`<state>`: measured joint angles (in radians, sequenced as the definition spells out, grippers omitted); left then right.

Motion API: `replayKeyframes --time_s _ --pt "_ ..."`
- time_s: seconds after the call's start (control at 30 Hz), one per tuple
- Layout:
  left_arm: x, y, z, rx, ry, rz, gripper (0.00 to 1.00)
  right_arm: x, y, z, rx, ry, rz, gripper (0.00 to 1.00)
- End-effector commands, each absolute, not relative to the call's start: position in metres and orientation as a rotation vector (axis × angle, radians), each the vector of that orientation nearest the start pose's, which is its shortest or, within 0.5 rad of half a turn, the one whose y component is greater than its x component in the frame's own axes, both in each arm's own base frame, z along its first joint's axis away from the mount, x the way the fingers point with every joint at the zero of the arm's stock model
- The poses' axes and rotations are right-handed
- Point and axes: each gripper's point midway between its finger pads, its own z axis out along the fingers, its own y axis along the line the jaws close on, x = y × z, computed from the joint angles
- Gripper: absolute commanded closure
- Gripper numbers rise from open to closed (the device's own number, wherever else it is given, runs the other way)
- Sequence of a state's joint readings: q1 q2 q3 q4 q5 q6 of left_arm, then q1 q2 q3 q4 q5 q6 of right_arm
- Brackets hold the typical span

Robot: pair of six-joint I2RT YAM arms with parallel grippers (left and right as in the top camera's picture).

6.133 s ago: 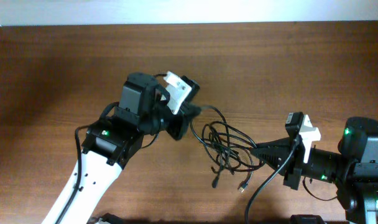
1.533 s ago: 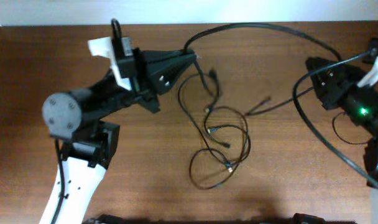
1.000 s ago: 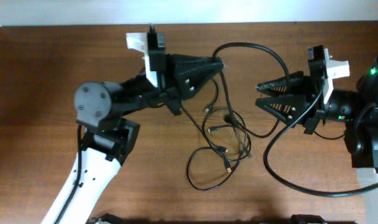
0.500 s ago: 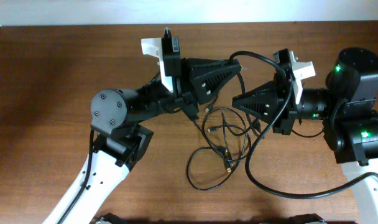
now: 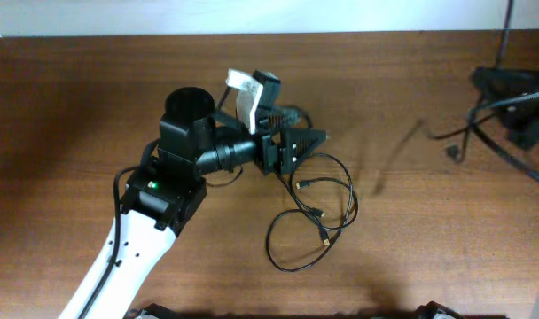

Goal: Untangle cables

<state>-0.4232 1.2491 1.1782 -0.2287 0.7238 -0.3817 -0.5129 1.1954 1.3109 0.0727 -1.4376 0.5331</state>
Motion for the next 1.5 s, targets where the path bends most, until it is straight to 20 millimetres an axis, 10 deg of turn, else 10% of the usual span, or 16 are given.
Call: replayKeyframes --time_s 0.0,0.1,0.2,0.43,0.6,0.67,0.8,0.93,1.17,1.23,1.27,1.37,1.47 --pt "0.309 -0.249 0.332 0.541 1.943 -1.088 0.18 0.276 0.031 0.495 -0.479 1.603 1.101 0.96" --pt "0.302 -0.245 0.314 0.519 2.041 -1.085 0.18 0.272 0.015 0.505 -0.466 1.58 0.999 0.96" --pt "0.3 -0.229 0.28 0.428 2.214 -0.983 0.11 0.29 -0.045 0.489 -0.254 1.625 0.966 0.96" --pt "0.296 -0.228 0.277 0.426 2.236 -0.983 0.1 0.352 -0.153 0.43 0.469 1.603 1.277 0.96" --pt "0.3 -0.226 0.276 0.413 2.235 -0.958 0.09 0.378 -0.227 0.399 0.887 1.433 1.0 0.96" --pt "0.302 -0.225 0.276 0.406 2.234 -0.945 0.09 0.361 -0.261 0.341 1.059 1.634 0.551 0.96" --pt "0.309 -0.217 0.271 0.379 2.245 -0.867 0.06 0.288 -0.335 0.293 1.338 1.743 -0.203 0.96" --pt "0.309 -0.216 0.27 0.412 2.235 -0.845 0.06 0.26 -0.361 0.282 1.461 1.706 -0.443 0.96" --pt "0.308 -0.216 0.268 0.428 2.237 -0.836 0.06 0.246 -0.4 0.11 1.688 2.085 -0.552 0.96" --pt "0.309 -0.216 0.269 0.428 2.235 -0.836 0.06 0.241 -0.403 0.092 1.721 2.113 -0.549 0.96" --pt "0.309 -0.216 0.269 0.428 2.235 -0.836 0.06 0.238 -0.404 0.085 1.735 2.121 -0.547 0.91" --pt "0.31 -0.217 0.269 0.428 2.231 -0.837 0.06 0.239 -0.403 0.08 1.738 2.134 -0.532 0.07" --pt "0.31 -0.217 0.268 0.428 2.234 -0.837 0.06 0.257 -0.386 0.077 1.698 2.171 -0.332 0.02"
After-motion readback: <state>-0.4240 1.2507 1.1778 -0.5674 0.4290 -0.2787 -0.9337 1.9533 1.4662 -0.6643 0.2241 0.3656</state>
